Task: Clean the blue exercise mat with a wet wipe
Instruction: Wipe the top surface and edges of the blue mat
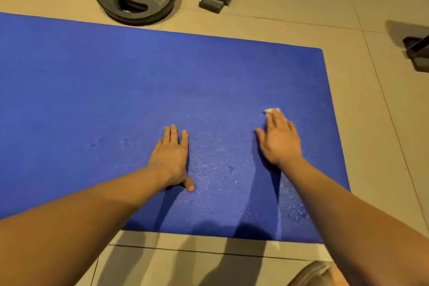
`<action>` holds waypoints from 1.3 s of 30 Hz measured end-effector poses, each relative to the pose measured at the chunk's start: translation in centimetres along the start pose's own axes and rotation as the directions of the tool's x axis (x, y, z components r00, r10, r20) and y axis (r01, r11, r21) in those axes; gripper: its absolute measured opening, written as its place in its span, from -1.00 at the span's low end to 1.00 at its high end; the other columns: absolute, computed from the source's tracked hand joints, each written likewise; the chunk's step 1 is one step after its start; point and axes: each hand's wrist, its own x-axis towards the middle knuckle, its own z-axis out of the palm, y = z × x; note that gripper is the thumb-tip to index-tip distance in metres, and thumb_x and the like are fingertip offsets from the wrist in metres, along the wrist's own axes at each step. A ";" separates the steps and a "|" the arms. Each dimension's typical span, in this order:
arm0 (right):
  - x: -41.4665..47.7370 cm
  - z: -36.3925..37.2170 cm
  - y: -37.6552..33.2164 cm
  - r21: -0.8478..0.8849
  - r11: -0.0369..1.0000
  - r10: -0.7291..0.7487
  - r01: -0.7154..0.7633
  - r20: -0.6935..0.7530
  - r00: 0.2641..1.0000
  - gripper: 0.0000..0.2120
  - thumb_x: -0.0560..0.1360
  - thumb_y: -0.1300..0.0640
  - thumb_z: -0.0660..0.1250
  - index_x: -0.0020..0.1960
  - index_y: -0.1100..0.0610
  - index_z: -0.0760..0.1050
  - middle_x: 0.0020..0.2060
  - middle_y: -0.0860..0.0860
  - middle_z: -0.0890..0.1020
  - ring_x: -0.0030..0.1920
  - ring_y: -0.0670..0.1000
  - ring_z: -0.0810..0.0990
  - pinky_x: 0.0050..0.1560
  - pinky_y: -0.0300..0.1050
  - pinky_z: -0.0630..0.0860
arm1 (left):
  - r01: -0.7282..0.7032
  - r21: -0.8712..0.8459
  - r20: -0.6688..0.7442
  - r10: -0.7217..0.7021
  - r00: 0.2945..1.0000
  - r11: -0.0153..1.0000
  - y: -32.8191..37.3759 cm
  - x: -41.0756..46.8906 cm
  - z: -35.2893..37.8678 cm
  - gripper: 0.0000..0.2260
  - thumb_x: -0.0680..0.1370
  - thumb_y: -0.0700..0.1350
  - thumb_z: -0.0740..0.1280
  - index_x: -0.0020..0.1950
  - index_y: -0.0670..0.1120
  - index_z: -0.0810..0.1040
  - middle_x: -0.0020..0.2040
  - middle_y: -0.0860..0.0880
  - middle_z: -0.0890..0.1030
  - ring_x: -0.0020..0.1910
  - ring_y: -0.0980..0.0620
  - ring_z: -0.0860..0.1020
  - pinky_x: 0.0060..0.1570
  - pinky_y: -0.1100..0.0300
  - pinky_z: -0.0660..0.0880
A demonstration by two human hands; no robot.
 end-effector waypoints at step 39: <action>-9.2 2.3 -13.2 0.150 0.972 0.183 -0.182 0.010 0.983 -0.20 0.63 -0.22 -0.07 0.55 0.44 0.12 0.58 0.35 0.10 0.58 0.40 0.04 0.56 0.29 0.07 | 0.086 0.176 -0.019 -0.083 0.996 0.981 1.1 1.7 0.1 0.53 0.06 0.43 0.61 0.62 -0.22 -0.28 0.58 -0.35 -0.09 0.60 -0.35 -0.07 0.54 -0.17 0.15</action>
